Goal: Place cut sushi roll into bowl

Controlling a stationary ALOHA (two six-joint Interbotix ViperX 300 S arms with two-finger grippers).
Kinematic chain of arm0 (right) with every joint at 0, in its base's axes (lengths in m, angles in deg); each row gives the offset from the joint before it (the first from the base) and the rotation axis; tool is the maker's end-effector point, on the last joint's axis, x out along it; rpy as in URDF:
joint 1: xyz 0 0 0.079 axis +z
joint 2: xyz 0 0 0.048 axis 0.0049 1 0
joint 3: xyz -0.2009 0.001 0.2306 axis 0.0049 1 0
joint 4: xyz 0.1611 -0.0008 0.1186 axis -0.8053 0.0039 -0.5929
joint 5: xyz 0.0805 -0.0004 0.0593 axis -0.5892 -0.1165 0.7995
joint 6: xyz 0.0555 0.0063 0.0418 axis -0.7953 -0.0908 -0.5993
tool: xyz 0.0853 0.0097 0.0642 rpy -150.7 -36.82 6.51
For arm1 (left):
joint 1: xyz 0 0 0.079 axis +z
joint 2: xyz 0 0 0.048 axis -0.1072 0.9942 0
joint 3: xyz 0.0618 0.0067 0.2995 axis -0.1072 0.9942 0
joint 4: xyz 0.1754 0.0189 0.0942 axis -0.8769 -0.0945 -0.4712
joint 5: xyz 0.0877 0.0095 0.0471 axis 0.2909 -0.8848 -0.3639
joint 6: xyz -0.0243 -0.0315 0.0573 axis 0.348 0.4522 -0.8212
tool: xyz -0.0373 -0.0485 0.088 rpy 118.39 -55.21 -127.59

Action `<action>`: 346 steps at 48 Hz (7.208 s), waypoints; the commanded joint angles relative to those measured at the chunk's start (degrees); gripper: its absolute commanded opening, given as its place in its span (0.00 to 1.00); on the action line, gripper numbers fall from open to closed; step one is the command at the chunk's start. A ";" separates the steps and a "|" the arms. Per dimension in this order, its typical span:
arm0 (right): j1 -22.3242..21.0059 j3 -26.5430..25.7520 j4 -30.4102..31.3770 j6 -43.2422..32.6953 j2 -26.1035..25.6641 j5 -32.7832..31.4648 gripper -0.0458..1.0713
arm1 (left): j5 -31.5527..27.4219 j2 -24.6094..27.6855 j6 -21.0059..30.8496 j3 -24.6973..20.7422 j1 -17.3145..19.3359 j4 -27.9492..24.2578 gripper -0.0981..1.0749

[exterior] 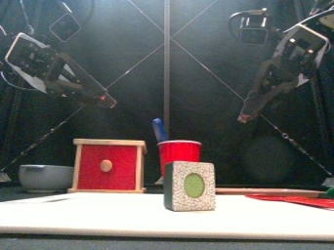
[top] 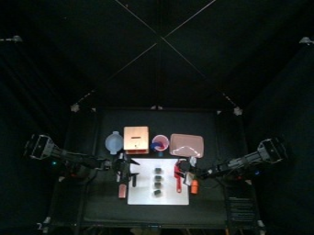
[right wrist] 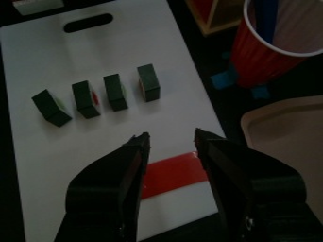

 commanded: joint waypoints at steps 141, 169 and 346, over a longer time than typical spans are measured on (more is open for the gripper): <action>1.93 2.81 -13.36 0.35 0.00 0.09 0.76 | -26.28 5.80 0.26 -19.86 6.59 -2.11 0.49; 1.85 2.55 -13.27 0.35 0.00 0.09 0.76 | -22.41 -34.80 0.44 6.24 31.82 1.76 0.49; 2.02 3.43 -18.28 0.26 0.09 0.18 0.76 | -23.55 32.70 0.53 -31.38 1.49 1.05 0.64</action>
